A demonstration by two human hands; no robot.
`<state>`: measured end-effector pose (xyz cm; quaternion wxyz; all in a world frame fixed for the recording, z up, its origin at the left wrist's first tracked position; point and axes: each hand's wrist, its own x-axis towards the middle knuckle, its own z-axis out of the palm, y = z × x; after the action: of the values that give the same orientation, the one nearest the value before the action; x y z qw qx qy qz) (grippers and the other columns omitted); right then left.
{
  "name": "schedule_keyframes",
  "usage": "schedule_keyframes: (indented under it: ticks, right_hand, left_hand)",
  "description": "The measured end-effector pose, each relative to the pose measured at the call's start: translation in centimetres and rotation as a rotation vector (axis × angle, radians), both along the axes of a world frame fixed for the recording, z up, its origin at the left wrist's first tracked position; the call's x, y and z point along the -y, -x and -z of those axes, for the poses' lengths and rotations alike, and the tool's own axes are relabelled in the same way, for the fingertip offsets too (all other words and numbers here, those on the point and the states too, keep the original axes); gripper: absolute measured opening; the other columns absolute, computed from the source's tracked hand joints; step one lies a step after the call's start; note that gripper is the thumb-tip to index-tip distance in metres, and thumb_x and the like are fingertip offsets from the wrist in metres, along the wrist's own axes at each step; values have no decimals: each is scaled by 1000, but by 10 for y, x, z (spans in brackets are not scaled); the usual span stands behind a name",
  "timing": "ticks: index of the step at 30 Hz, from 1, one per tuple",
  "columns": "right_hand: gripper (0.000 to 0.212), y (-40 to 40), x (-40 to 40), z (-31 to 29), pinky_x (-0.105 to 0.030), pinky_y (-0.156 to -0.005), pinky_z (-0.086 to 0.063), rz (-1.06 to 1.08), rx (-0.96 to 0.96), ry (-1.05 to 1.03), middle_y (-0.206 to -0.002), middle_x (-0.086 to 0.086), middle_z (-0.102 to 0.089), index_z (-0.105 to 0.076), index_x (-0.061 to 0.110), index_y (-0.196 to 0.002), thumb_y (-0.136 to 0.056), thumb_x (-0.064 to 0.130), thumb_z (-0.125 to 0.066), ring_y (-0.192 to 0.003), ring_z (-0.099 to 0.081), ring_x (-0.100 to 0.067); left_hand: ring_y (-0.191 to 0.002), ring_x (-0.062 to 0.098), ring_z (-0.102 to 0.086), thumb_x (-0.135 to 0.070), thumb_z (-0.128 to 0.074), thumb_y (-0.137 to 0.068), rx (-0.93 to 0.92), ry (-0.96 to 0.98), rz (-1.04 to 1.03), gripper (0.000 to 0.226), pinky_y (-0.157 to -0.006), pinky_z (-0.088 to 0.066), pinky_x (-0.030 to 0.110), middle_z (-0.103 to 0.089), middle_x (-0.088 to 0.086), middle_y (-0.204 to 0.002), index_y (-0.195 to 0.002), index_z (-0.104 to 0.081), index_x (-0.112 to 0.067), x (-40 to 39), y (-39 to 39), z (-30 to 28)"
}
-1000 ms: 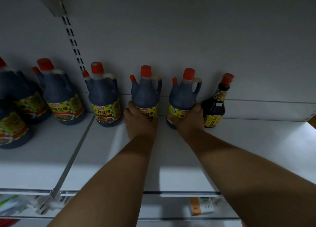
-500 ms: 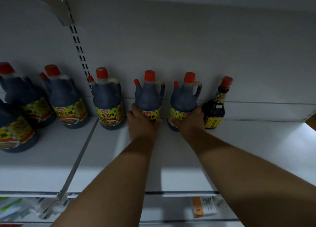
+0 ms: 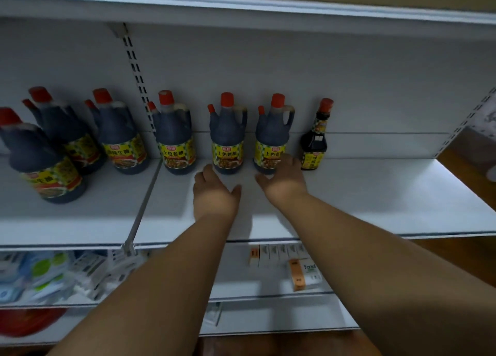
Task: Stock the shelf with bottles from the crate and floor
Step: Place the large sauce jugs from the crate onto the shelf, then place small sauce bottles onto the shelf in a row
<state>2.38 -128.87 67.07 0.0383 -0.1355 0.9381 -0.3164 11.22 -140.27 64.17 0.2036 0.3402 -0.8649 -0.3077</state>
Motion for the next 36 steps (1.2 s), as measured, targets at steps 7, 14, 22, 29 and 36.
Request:
schedule_keyframes:
  ticks: [7, 14, 22, 29, 36]
  right_hand:
    - [74, -80, -42, 4, -40, -106, -41, -136, 1, 74, -144, -16, -38, -34, 9, -145, -86, 35, -69, -130, -44, -34]
    - [69, -167, -72, 11, -39, -104, -40, -259, -36, 56, -138, -13, -43, -37, 10, -143, -88, 38, -68, -126, -44, -32]
    - [63, -265, -33, 6, -39, -103, -41, -292, -78, 71, -137, -10, -43, -40, 13, -140, -89, 40, -66, -126, -44, -29]
    - [63, -370, 44, 39, -35, -100, -40, -257, 50, 56, -141, -10, -44, -40, 12, -142, -91, 40, -63, -126, -46, -27]
    - [59, -401, 102, 67, -35, -97, -41, -353, 45, 12, -134, -11, -47, -43, 12, -137, -89, 38, -65, -122, -48, -28]
  left_hand:
    - [-131, 29, -42, -35, -72, -84, 2, 57, -38, 76, -103, -40, 41, -41, 12, -142, -145, -35, -11, -50, -83, -8]
    - [-127, 28, -46, -34, -72, -84, 37, 87, -35, 71, -101, -43, 41, -46, 11, -137, -142, -38, -12, -79, -180, 6]
    - [-122, 27, -50, -35, -71, -85, 21, 79, 4, 66, -98, -44, 41, -49, 9, -132, -139, -41, -14, -36, -285, 12]
    - [-121, 26, -49, -37, -69, -85, 202, 145, 49, 62, -97, -46, 42, -50, 7, -132, -137, -43, -17, 51, -407, 35]
    - [-122, 26, -47, -37, -69, -86, 244, 68, 43, 63, -98, -43, 38, -49, 6, -131, -139, -42, -16, 98, -438, 53]
